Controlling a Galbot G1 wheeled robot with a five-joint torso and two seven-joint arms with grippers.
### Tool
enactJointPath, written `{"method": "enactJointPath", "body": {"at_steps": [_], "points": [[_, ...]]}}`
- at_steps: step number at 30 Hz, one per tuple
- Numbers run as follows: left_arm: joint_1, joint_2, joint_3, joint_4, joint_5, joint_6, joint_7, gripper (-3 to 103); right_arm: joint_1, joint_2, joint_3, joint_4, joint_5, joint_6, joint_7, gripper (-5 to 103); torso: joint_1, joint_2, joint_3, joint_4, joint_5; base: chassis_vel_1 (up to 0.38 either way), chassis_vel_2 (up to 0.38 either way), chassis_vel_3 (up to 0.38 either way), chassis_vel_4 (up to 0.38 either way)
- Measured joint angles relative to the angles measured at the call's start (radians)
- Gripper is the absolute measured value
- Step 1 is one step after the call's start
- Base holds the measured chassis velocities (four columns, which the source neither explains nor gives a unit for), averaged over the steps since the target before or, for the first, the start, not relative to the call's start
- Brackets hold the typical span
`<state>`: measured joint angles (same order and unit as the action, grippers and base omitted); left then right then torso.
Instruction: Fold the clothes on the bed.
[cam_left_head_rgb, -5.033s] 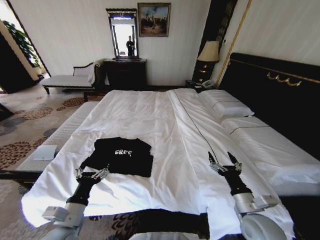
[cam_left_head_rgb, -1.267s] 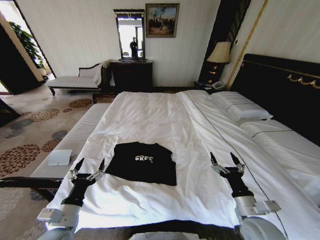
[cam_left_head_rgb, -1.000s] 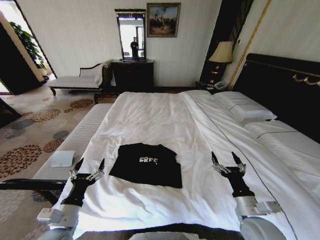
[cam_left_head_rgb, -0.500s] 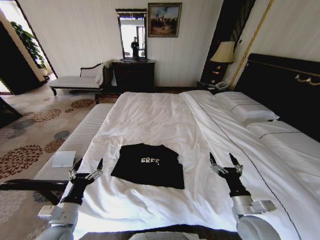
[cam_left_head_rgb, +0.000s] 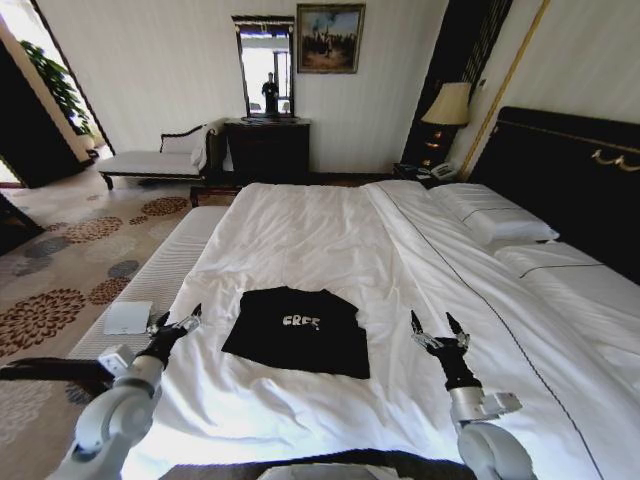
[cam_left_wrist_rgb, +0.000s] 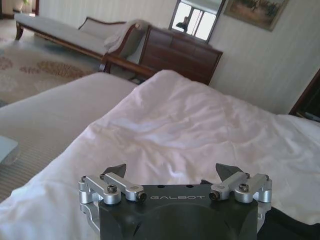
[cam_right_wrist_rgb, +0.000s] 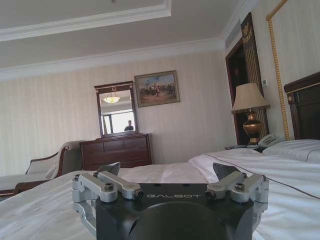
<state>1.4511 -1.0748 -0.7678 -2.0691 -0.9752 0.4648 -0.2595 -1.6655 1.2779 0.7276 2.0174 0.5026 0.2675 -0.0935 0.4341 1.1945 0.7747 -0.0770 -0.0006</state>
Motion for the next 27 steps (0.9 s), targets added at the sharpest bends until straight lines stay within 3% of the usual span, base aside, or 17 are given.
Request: {"method": "enactJointPath", "body": {"at_steps": [2,4,7,9,12,14,18,20,27], "points": [[-0.055,0.007,0.016,0.034,-0.074,0.100,-0.051,100,0.035,-0.010,-0.023,-0.031,-0.002,0.001,0.001,100,0.000,0.000,0.000,0.0000,-0.0002,0.000,0.000,0.000,0.000],[-0.071,0.008,0.021,0.045,-0.087,0.120,-0.063,100,0.044,-0.013,-0.030,-0.040,-0.003,0.002,0.001,100,0.000,0.000,0.000,0.0003,-0.0003,0.000,0.000,0.000,0.000],[-0.187,0.014,0.087,0.116,-0.125,0.182,-0.106,100,0.071,-0.024,-0.053,-0.080,-0.012,0.008,0.000,100,0.000,0.000,0.000,0.0007,-0.0004,0.000,0.000,0.000,0.000],[-0.199,0.014,0.095,0.123,-0.128,0.185,-0.110,100,0.072,-0.024,-0.054,-0.083,-0.012,0.009,0.000,100,0.000,0.000,0.000,0.0005,-0.0004,0.000,0.000,0.000,0.000],[-0.347,0.002,0.203,0.233,-0.167,0.218,-0.151,100,0.079,-0.025,-0.055,-0.107,-0.015,0.018,0.000,100,0.000,0.000,0.000,-0.0003,-0.0002,0.000,0.000,0.000,0.000],[-0.365,-0.002,0.215,0.250,-0.171,0.221,-0.154,100,0.081,-0.025,-0.055,-0.111,-0.016,0.020,0.000,100,0.000,0.000,0.000,-0.0001,-0.0002,0.000,0.000,0.000,0.000],[-0.519,-0.068,0.299,0.427,-0.178,0.234,-0.184,100,0.087,-0.023,-0.054,-0.130,-0.030,0.027,0.000,100,0.000,0.000,0.000,-0.0001,-0.0006,0.000,0.000,0.000,0.000],[-0.529,-0.073,0.302,0.437,-0.178,0.234,-0.186,100,0.086,-0.022,-0.055,-0.130,-0.030,0.028,0.000,100,0.000,0.000,0.000,-0.0001,-0.0003,0.000,0.000,0.000,0.000],[-0.665,-0.195,0.312,0.604,-0.170,0.228,-0.206,100,0.076,-0.028,-0.050,-0.137,-0.035,0.028,0.000,100,0.000,0.000,0.000,0.0000,-0.0001,0.000,0.000,0.000,0.000]]}}
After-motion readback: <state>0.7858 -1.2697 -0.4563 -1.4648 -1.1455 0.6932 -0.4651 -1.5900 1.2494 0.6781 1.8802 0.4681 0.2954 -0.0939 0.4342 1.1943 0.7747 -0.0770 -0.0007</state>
